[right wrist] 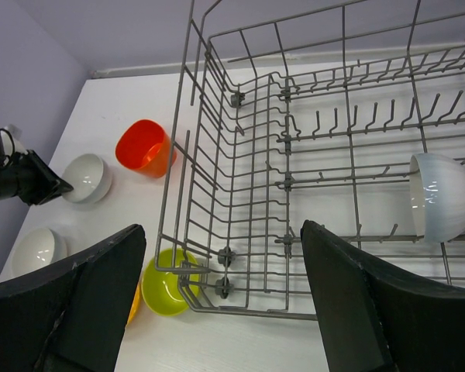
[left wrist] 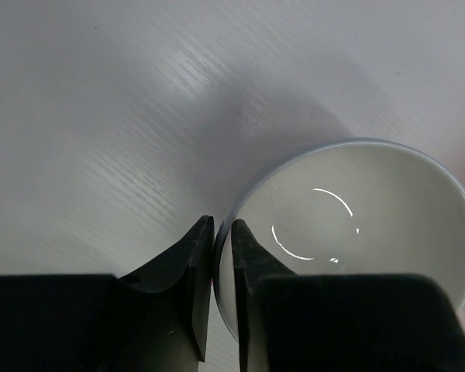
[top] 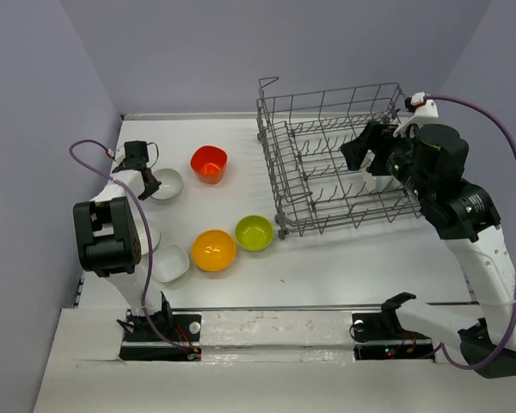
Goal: Load the bowls into the dish rack
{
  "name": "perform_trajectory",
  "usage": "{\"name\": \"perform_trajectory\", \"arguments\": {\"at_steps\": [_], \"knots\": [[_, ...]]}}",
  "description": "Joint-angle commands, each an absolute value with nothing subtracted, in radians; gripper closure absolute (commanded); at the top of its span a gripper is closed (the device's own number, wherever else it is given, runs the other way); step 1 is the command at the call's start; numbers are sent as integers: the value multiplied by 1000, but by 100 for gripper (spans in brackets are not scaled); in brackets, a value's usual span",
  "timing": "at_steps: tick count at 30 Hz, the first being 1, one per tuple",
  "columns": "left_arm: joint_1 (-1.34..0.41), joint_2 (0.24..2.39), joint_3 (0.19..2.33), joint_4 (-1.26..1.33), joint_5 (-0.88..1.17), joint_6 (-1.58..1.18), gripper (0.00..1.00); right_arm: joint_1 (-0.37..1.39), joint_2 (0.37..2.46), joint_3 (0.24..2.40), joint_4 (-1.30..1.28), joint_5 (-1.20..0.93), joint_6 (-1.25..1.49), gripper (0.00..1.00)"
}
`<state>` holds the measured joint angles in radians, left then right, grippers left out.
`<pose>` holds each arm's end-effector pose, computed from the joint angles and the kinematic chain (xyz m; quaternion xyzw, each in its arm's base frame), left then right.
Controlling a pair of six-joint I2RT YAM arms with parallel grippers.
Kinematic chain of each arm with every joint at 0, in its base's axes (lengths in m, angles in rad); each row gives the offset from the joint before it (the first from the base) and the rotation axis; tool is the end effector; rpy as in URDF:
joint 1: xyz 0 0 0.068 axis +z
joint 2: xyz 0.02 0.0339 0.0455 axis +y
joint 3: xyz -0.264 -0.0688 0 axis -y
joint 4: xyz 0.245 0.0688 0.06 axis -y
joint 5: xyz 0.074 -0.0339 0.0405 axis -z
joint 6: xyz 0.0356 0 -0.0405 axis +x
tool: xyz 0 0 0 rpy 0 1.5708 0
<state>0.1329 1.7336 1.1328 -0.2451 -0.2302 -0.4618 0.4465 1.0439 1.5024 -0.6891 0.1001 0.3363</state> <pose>0.3665 0.0572 0.2037 -0.3111 0.8762 0.0483 0.3650 0.1701 0.0775 0.4789 -0.0121 0.7833 0.2004 0.5883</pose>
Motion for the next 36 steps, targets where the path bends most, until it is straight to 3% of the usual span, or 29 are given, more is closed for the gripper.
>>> {"name": "perform_trajectory", "arguments": {"at_steps": [1, 5, 19, 24, 36], "knots": [[138, 1736, 1169, -224, -227, -468, 82, 453, 1039, 1506, -675, 89, 330, 13], [141, 1735, 1202, -271, -203, -466, 100, 453, 1043, 1505, -676, 94, 330, 13], [97, 1375, 1282, -337, -130, -423, 100, 453, 1147, 1592, -715, -33, 360, 20], [-49, 1284, 1383, -426, -248, -379, 100, 472, 1236, 1663, -727, -100, 391, 23], [-406, 1258, 1532, -534, -420, -399, 100, 793, 1561, 1991, -795, 173, 417, 24]]}}
